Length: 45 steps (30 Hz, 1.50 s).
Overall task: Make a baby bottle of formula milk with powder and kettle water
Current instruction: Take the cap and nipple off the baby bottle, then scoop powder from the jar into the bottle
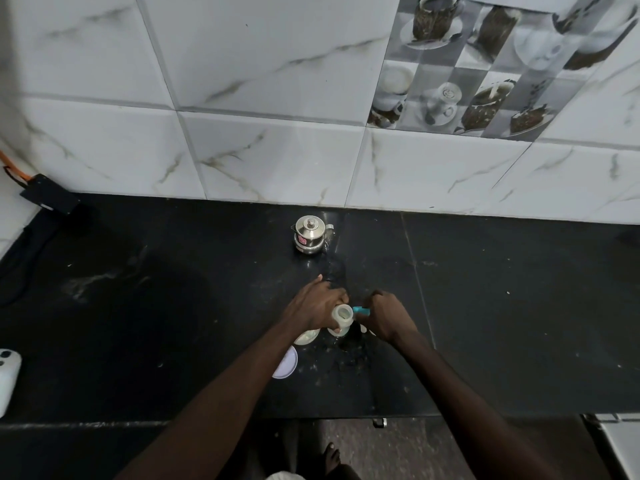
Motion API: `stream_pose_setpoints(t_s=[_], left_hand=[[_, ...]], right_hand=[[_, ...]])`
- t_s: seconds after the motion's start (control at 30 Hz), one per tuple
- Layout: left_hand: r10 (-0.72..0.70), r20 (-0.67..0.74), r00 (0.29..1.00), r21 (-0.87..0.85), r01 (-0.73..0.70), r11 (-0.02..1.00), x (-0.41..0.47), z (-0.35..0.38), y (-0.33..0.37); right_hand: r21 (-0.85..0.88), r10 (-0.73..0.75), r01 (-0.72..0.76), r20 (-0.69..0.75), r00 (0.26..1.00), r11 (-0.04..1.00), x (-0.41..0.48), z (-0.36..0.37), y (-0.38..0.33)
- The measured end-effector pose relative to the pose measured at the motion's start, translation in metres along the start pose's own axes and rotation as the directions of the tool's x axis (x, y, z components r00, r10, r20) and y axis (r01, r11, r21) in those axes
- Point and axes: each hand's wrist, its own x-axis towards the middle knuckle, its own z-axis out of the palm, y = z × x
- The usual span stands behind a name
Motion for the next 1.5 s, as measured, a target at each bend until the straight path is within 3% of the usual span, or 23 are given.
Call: stream_pose_setpoints(t_s=[0.4,0.53,0.67,0.77,0.9,0.97,1.03,1.27,1.37,1.43,1.5], left_hand=[[0.011,0.032,0.999,-0.047,-0.01,0.999,0.001,0.004,-0.003],[-0.022,0.084,0.996,-0.301,0.046,0.953,-0.004,-0.014,-0.01],[-0.171,0.047,0.984,-0.672,0.158,0.723,-0.012,-0.04,-0.029],[-0.378,-0.133,0.916,-0.738,0.163,0.655,-0.016,-0.041,-0.044],[-0.567,-0.302,0.766,-0.732,0.195,0.653,-0.007,-0.034,-0.058],[-0.653,-0.319,0.686,-0.744,0.246,0.621,-0.002,-0.032,-0.064],[-0.694,-0.29,0.659,-0.745,0.3,0.595,0.0,-0.029,-0.071],[-0.705,-0.167,0.689,-0.757,0.369,0.539,0.004,-0.02,-0.073],[-0.705,-0.015,0.709,-0.768,0.444,0.462,-0.003,-0.021,-0.072],[-0.596,0.114,0.795,-0.823,0.412,0.392,-0.02,-0.024,-0.069],[-0.476,0.138,0.868,-0.83,0.364,0.423,-0.04,-0.024,-0.067]], right_hand=[[-0.159,-0.029,0.056,0.167,0.986,0.986,0.015,0.003,-0.001],[-0.176,-0.06,0.095,0.194,0.979,0.98,0.016,0.007,0.001],[-0.191,-0.072,0.113,0.209,0.975,0.975,0.018,0.014,0.006],[-0.193,-0.086,0.126,0.204,0.975,0.973,0.017,0.011,0.004],[-0.258,-0.137,0.186,0.194,0.971,0.948,0.015,-0.002,-0.003],[-0.314,-0.193,0.231,0.148,0.97,0.921,0.016,-0.007,-0.004],[-0.365,-0.226,0.249,0.104,0.969,0.897,0.017,-0.011,-0.005],[-0.226,-0.247,0.226,-0.071,0.966,0.948,0.018,-0.019,-0.008],[-0.107,-0.283,0.267,-0.19,0.94,0.958,0.015,-0.015,-0.018],[0.009,-0.333,0.346,-0.249,0.91,0.938,0.009,-0.008,-0.03],[0.047,-0.392,0.408,-0.203,0.897,0.912,0.002,-0.001,-0.049]])
